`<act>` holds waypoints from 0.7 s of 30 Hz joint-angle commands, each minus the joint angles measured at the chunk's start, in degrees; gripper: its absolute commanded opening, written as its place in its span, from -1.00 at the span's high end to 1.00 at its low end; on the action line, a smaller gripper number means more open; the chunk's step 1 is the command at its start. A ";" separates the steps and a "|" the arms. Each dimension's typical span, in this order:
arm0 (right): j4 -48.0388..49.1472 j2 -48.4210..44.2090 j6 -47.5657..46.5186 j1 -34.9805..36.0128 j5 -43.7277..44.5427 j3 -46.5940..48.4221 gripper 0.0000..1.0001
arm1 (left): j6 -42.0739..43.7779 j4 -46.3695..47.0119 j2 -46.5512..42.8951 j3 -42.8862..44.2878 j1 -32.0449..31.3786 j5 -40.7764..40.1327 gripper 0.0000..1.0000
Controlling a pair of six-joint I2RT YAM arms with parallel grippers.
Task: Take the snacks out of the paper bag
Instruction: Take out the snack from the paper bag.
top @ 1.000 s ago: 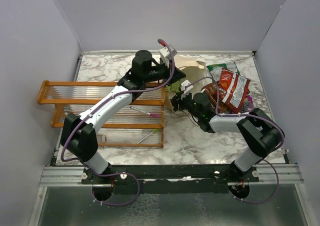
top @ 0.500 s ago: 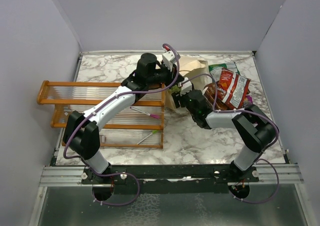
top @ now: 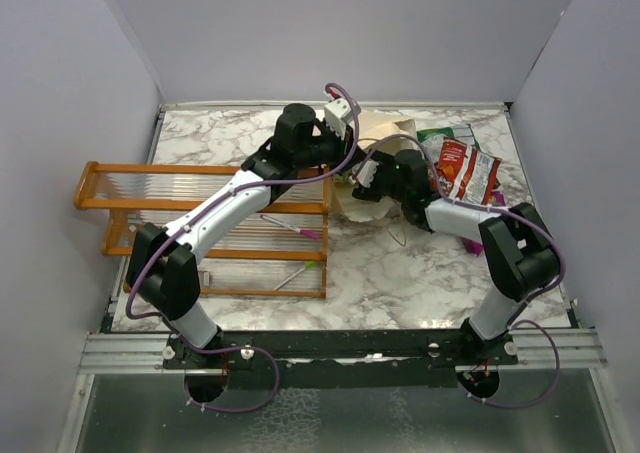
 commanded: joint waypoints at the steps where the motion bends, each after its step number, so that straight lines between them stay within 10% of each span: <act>1: -13.18 0.91 -12.50 -3.24 -13.33 8.24 -0.49 | -0.66 -4.58 -0.39 1.20 -0.38 -0.08 1.00; 21: -16.49 15.31 -22.98 -1.38 -11.80 19.77 -0.80 | -3.13 -3.05 -0.47 1.09 0.89 2.58 1.00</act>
